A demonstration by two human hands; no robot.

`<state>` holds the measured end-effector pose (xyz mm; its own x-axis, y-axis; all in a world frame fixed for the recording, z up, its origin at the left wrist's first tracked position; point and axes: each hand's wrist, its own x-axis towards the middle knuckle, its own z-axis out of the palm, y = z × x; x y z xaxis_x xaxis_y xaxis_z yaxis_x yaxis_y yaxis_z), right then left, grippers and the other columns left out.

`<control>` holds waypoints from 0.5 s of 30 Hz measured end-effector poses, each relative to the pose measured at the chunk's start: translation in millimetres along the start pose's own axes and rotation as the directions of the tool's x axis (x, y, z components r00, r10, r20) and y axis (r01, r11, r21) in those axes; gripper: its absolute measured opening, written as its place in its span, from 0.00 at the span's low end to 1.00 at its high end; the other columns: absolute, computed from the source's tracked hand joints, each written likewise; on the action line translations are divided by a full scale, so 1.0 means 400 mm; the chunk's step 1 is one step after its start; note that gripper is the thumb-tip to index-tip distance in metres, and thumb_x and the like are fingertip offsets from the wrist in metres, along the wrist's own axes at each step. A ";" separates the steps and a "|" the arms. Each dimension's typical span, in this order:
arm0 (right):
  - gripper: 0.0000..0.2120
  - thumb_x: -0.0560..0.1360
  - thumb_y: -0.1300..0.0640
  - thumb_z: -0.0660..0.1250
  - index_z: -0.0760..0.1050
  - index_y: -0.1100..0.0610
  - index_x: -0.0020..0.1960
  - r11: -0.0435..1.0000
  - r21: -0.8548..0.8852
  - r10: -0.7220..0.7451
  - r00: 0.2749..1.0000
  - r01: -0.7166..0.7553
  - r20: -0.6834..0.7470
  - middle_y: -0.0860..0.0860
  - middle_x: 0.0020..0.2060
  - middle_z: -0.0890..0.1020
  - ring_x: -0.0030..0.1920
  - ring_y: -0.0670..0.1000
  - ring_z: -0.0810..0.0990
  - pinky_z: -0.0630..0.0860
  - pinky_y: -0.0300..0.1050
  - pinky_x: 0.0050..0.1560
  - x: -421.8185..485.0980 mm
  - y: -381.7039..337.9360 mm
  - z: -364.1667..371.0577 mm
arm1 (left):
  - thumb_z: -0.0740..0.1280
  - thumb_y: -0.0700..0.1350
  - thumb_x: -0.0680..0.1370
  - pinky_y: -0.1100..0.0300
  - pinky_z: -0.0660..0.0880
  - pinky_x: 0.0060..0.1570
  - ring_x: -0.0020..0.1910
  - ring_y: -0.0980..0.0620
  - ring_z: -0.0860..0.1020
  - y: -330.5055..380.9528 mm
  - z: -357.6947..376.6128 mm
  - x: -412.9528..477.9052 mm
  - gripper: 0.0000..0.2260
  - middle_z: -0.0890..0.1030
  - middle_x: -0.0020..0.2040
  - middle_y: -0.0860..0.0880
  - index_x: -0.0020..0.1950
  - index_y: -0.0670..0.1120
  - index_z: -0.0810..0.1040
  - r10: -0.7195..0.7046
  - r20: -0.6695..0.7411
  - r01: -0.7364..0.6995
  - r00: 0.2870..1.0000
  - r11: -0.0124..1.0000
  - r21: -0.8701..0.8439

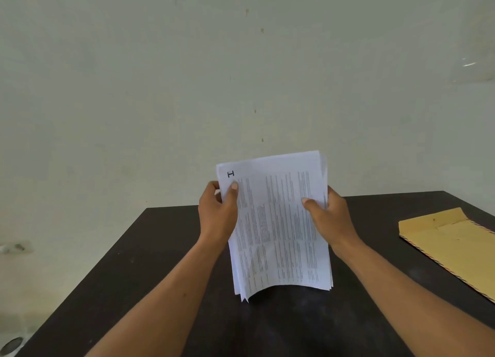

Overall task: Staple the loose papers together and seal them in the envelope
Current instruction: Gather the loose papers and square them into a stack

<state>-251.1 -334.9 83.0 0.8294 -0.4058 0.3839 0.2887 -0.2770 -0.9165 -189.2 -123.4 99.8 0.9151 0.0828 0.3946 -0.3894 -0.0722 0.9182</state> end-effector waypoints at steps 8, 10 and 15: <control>0.11 0.81 0.61 0.63 0.70 0.52 0.62 0.992 -0.003 -0.125 0.988 0.125 -0.095 0.46 0.50 0.80 0.51 0.48 0.82 0.77 0.35 0.40 0.043 -0.072 0.020 | 0.61 0.50 0.83 0.62 0.76 0.28 0.33 0.53 0.77 0.069 0.031 0.002 0.09 0.79 0.42 0.46 0.62 0.54 0.64 0.110 -0.057 -0.108 0.992 0.993 0.038; 0.20 0.81 0.63 0.63 0.62 0.49 0.68 0.976 -0.064 -0.216 0.970 0.210 -0.113 0.47 0.56 0.77 0.48 0.45 0.82 0.79 0.33 0.38 0.022 -0.061 0.024 | 0.60 0.46 0.84 0.60 0.79 0.31 0.34 0.52 0.79 0.057 0.031 -0.013 0.16 0.81 0.43 0.47 0.67 0.61 0.59 0.149 -0.070 -0.147 0.986 0.988 0.036; 0.33 0.80 0.68 0.64 0.55 0.47 0.77 0.915 -0.192 -0.371 0.927 0.355 -0.052 0.41 0.72 0.63 0.61 0.35 0.73 0.69 0.23 0.57 0.013 -0.064 0.014 | 0.60 0.40 0.83 0.48 0.80 0.30 0.30 0.46 0.74 0.050 0.026 -0.016 0.23 0.80 0.43 0.36 0.69 0.65 0.60 0.194 -0.013 -0.191 0.981 0.974 0.119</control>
<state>-251.2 -324.9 108.0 0.6369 -0.3188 0.7020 0.4672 -0.5647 -0.6803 -201.9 -135.8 115.4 0.8208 0.0805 0.5656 -0.5418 -0.2044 0.8153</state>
